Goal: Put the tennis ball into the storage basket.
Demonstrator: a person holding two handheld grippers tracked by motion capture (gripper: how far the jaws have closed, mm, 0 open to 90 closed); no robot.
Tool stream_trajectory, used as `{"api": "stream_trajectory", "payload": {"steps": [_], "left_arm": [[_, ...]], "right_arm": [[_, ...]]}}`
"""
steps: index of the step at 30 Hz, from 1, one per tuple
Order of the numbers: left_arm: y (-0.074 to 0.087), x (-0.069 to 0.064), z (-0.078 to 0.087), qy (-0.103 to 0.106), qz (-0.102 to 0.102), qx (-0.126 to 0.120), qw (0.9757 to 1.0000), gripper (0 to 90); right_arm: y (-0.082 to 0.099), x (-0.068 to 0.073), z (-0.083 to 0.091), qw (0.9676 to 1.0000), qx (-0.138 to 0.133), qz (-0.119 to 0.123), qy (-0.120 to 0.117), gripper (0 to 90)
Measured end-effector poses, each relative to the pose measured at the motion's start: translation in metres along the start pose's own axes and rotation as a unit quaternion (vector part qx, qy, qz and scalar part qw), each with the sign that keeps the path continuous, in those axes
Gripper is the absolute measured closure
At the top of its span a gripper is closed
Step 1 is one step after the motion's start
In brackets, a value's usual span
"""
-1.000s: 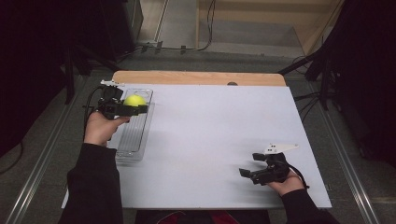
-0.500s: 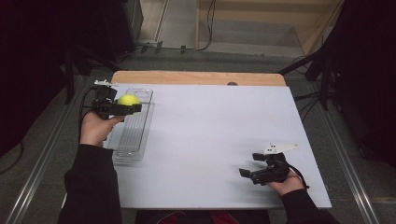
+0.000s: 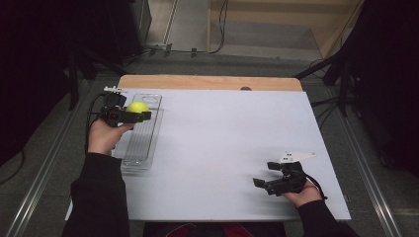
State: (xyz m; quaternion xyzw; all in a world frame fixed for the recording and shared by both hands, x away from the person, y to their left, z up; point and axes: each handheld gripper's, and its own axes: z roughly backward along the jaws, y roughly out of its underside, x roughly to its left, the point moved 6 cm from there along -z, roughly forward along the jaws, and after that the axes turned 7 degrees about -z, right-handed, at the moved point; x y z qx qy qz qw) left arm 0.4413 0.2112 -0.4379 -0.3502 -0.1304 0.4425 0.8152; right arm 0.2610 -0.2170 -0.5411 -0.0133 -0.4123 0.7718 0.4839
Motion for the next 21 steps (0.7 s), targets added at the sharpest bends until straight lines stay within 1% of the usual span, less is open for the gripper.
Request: {"api": "stream_trajectory", "payload": {"steps": [11,16,18,21], "left_arm": [[0.006,0.003,-0.009,0.003,0.006,0.006,1.0,25.4],[0.009,0.004,-0.014,0.003,0.008,0.014,0.9999,25.3],[0.01,0.006,-0.016,0.002,0.012,0.016,0.9998,25.3],[0.013,0.008,-0.018,0.005,0.015,0.02,0.9997,25.3]], "right_arm": [[0.0,0.0,0.0,1.0,0.001,0.0,0.001,7.0],[0.0,0.0,0.0,1.0,0.001,0.0,0.001,7.0],[0.0,0.0,0.0,1.0,0.001,0.0,0.001,7.0],[0.0,0.0,0.0,1.0,0.001,0.0,0.001,7.0]]}}
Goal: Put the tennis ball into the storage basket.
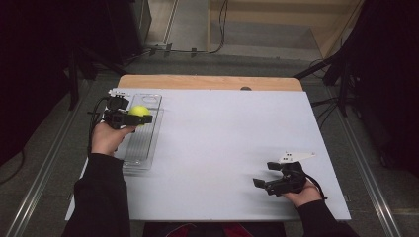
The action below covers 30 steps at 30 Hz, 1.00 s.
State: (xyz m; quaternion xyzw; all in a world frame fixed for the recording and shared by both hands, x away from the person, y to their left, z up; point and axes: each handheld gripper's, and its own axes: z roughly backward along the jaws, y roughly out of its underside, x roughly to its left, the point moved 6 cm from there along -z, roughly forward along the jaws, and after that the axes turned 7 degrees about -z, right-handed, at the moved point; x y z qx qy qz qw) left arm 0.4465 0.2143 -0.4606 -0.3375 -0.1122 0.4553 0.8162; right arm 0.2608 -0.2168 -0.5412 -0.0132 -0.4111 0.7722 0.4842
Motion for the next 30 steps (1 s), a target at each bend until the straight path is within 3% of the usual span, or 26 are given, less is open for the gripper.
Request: {"api": "stream_trajectory", "payload": {"steps": [20,27,30], "left_arm": [[0.0049,0.0016,-0.0082,0.0,0.002,0.018,0.9998,25.1],[0.0036,0.0021,-0.0067,-0.007,0.006,0.012,0.9999,24.0],[-0.0013,0.0004,-0.0012,-0.004,0.01,-0.007,0.9999,22.3]], "right_arm": [[-0.0001,0.0002,0.0,1.0,-0.002,0.0,0.0,7.0],[-0.0002,0.0004,0.0001,1.0,-0.001,-0.001,-0.001,7.0],[-0.0002,0.0005,0.0001,1.0,-0.002,0.0,-0.001,7.0]]}}
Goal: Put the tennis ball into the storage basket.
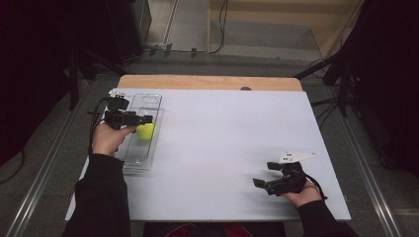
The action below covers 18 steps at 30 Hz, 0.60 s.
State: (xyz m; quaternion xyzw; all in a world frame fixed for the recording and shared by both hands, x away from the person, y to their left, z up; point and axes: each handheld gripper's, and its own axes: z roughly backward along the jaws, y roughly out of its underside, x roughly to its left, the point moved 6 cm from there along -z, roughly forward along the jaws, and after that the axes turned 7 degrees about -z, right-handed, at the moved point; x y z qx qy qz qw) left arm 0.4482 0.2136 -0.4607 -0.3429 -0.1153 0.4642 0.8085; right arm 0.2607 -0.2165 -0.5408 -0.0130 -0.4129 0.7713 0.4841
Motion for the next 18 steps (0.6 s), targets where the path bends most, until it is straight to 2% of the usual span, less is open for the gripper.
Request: {"api": "stream_trajectory", "payload": {"steps": [3,9,18], "left_arm": [[-0.004,-0.003,0.005,0.001,-0.003,-0.012,0.9999,21.1],[-0.006,-0.009,0.011,0.013,0.001,-0.016,0.9998,21.1],[-0.015,-0.028,0.016,0.039,-0.016,-0.019,0.9989,21.1]], "right_arm": [[0.0,0.0,0.0,1.0,0.001,0.0,0.0,7.0],[0.0,0.0,-0.001,1.0,0.001,-0.001,-0.002,7.0],[-0.001,0.001,0.0,1.0,0.0,0.003,-0.008,6.9]]}}
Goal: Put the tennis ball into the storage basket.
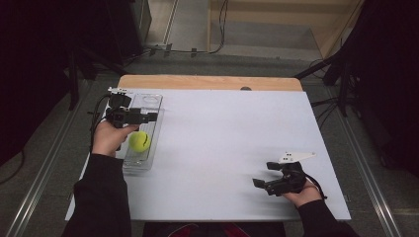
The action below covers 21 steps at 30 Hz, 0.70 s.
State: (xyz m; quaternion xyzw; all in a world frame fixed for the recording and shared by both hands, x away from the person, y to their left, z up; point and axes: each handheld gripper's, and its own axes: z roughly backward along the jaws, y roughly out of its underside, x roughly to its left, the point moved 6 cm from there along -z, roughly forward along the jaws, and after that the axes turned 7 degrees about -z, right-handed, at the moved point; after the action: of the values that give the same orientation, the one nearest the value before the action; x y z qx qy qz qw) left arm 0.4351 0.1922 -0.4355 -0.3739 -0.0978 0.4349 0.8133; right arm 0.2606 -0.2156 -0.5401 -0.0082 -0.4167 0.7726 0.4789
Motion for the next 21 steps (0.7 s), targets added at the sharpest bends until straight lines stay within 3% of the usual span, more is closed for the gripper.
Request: {"api": "stream_trajectory", "payload": {"steps": [21], "left_arm": [[-0.005,-0.038,-0.01,0.058,-0.027,-0.006,0.998,21.2]], "right_arm": [[-0.001,0.004,-0.001,1.0,0.003,0.008,0.002,7.0]]}}
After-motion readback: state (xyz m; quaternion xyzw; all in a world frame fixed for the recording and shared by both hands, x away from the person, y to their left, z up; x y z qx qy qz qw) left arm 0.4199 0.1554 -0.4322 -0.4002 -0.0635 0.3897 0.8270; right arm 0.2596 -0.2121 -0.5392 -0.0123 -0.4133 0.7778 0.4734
